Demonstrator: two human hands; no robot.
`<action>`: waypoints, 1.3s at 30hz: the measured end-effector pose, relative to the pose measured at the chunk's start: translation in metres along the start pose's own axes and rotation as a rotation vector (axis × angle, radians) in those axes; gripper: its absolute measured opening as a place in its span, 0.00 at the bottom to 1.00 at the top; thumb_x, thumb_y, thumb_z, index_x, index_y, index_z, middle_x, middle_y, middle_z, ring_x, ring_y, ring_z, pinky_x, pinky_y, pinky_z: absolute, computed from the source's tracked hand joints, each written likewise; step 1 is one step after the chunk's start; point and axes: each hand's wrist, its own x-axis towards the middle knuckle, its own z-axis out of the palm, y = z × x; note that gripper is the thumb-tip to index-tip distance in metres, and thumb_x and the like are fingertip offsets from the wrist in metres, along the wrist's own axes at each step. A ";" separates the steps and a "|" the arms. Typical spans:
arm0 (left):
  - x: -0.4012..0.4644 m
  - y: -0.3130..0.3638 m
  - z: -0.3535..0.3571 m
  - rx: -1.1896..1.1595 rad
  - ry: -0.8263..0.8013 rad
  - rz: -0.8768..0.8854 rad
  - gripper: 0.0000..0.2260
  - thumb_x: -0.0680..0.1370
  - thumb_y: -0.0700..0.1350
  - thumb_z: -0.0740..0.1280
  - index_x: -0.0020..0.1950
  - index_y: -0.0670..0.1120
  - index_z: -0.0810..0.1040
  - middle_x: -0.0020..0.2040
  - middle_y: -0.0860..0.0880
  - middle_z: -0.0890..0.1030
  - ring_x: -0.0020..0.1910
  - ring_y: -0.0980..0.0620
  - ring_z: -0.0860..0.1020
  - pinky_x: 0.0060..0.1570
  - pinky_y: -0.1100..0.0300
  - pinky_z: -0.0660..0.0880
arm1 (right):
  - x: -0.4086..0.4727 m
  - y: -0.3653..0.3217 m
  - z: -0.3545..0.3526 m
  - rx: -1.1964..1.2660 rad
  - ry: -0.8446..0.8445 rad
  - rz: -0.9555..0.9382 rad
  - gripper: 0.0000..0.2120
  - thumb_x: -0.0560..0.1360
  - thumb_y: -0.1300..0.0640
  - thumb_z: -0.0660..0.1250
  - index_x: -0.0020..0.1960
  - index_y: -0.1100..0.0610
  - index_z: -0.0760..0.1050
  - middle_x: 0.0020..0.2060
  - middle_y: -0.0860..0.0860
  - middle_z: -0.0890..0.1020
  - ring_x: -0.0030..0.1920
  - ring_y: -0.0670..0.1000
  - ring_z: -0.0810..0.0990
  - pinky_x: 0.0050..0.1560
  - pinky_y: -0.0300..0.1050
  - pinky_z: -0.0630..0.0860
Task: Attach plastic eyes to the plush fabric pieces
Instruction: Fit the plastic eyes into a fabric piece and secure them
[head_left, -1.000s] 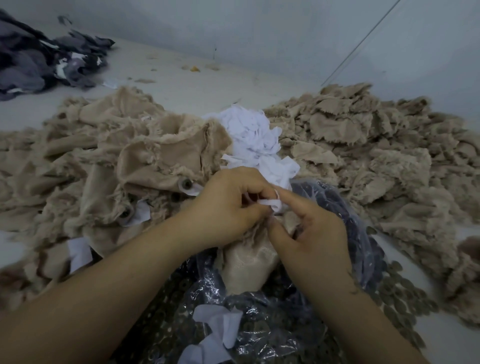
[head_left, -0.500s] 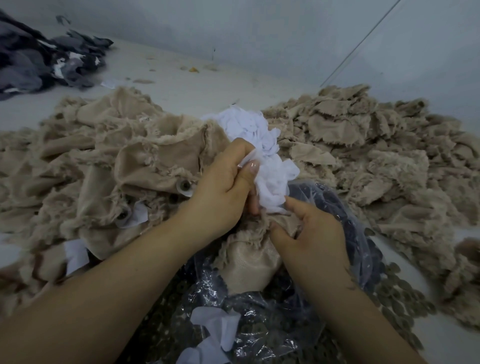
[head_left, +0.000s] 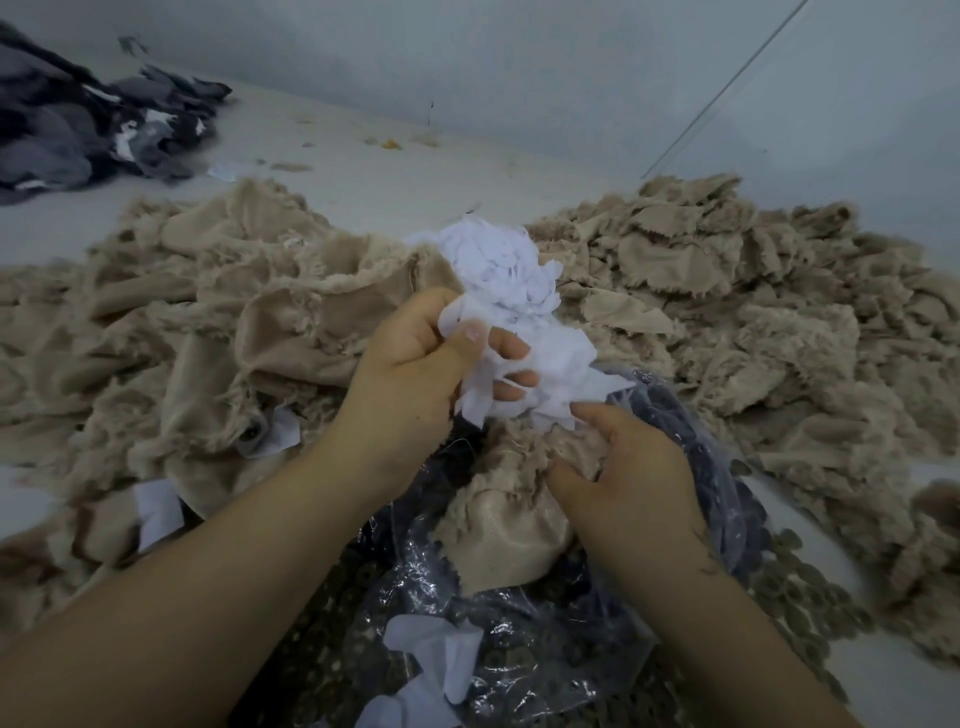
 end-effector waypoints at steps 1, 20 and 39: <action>-0.002 0.000 0.001 -0.010 -0.047 -0.015 0.12 0.80 0.43 0.58 0.54 0.33 0.72 0.40 0.47 0.84 0.42 0.36 0.83 0.48 0.33 0.79 | -0.001 -0.002 0.000 0.008 0.028 -0.007 0.21 0.72 0.58 0.73 0.64 0.50 0.77 0.38 0.40 0.79 0.28 0.38 0.76 0.31 0.25 0.70; 0.012 -0.008 0.003 0.481 0.011 -0.030 0.12 0.83 0.41 0.58 0.47 0.32 0.68 0.42 0.30 0.74 0.40 0.36 0.76 0.42 0.40 0.74 | -0.015 -0.031 -0.020 -0.056 -0.218 -0.012 0.45 0.74 0.55 0.72 0.81 0.42 0.47 0.27 0.48 0.75 0.23 0.39 0.73 0.22 0.33 0.68; -0.030 0.010 -0.002 0.190 -0.251 -0.230 0.07 0.75 0.38 0.73 0.52 0.40 0.80 0.45 0.38 0.84 0.43 0.43 0.83 0.46 0.52 0.81 | -0.025 -0.041 -0.010 -0.001 -0.166 -0.247 0.07 0.72 0.63 0.71 0.40 0.52 0.78 0.25 0.43 0.74 0.31 0.36 0.76 0.33 0.26 0.68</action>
